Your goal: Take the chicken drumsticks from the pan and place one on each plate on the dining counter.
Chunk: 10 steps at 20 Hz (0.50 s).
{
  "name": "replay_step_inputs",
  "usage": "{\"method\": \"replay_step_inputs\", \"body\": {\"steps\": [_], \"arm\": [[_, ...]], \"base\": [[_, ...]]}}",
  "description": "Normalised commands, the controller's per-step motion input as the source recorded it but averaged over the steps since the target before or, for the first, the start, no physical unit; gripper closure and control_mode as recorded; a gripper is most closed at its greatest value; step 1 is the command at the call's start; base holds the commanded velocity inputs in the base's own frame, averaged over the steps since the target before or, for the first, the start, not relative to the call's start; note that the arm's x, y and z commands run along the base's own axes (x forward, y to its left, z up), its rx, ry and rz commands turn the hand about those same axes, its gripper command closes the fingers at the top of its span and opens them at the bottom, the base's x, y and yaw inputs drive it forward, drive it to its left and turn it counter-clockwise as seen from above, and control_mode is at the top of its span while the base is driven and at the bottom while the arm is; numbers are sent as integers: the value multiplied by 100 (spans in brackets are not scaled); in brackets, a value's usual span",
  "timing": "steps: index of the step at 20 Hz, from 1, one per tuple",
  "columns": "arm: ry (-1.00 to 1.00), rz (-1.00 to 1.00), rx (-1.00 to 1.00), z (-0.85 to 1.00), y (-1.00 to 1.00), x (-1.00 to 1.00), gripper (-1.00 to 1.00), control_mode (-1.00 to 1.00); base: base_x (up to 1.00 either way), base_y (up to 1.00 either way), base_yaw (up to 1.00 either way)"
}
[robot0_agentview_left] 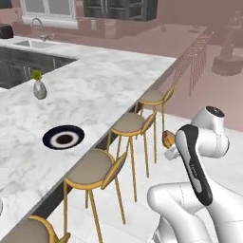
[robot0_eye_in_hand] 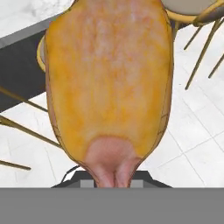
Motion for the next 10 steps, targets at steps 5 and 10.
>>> {"method": "replay_step_inputs", "body": {"steps": [5, 10], "arm": [[0, 0, 0, 0, 0, 0, 100, 100], [0, 0, 0, 0, 0, 0, 100, 100]], "base": [[64, -10, 90], [68, -16, 81]]}}
